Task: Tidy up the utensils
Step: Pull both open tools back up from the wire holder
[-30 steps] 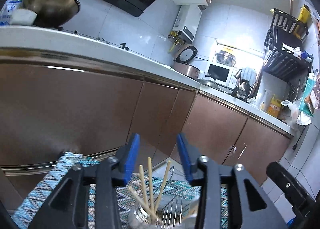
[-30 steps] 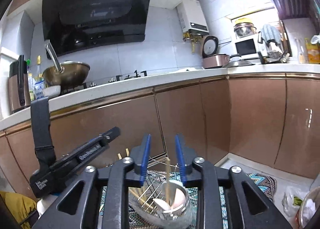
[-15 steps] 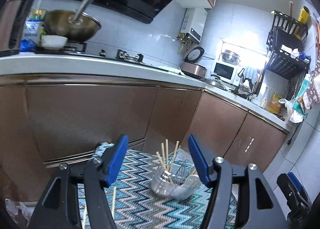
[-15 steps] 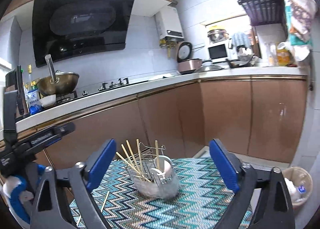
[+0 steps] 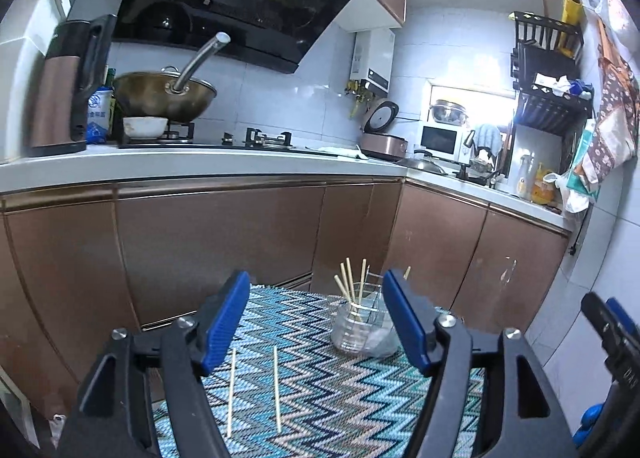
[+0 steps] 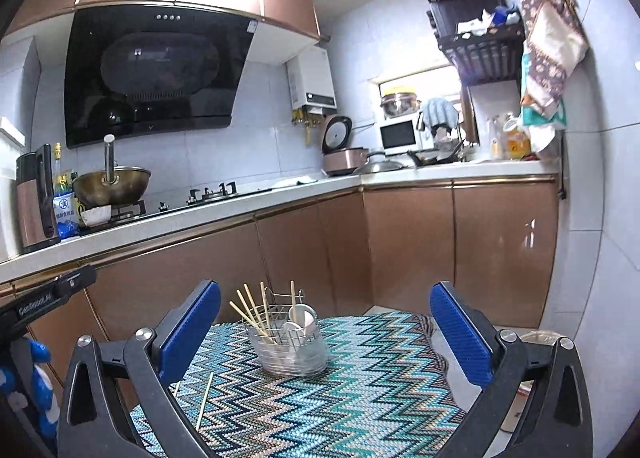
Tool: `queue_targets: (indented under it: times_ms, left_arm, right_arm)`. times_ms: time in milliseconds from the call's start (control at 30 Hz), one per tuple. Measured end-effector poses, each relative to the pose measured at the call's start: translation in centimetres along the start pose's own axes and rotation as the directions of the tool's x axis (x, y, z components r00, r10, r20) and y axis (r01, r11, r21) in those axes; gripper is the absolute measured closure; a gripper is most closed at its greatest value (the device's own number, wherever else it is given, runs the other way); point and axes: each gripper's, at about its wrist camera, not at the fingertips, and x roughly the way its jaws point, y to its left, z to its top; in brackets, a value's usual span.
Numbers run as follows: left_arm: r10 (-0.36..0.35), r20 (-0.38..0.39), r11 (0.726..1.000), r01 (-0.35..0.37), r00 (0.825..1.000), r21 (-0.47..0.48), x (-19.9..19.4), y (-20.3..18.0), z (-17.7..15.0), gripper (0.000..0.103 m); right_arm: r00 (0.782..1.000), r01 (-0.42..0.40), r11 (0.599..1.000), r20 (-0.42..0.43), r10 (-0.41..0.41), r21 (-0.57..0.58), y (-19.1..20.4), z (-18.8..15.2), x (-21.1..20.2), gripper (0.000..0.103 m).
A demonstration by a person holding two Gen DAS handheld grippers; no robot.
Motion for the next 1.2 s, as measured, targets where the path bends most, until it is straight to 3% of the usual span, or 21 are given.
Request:
queue_targets:
  times_ms: [400,767,1067,1200]
  left_arm:
    - [0.129,0.109,0.991,-0.133,0.986,0.033,-4.6,2.1,-0.1,0.036]
    - [0.196,0.153,0.98,-0.199,0.969,0.009,-5.3,4.6,0.4,0.036]
    - [0.214,0.149,0.975,-0.22,0.965,0.023,-5.3,5.1,0.2,0.035]
    - [0.222,0.14,0.973,-0.229,0.965,0.037,-5.0,4.8,-0.1,0.029]
  right_arm:
    - [0.997,-0.017,0.999,0.079,0.02,-0.042,1.1,-0.2,-3.9,0.0]
    - [0.987,0.022,0.999,0.159,-0.015,-0.046,1.3,0.2,-5.1,0.0]
    - [0.99,-0.014,0.999,0.137,0.019,-0.039,1.3,-0.4,-4.0,0.0]
    - [0.994,-0.038,0.998,0.103,0.043,-0.043,1.4,-1.1,-3.2,0.0]
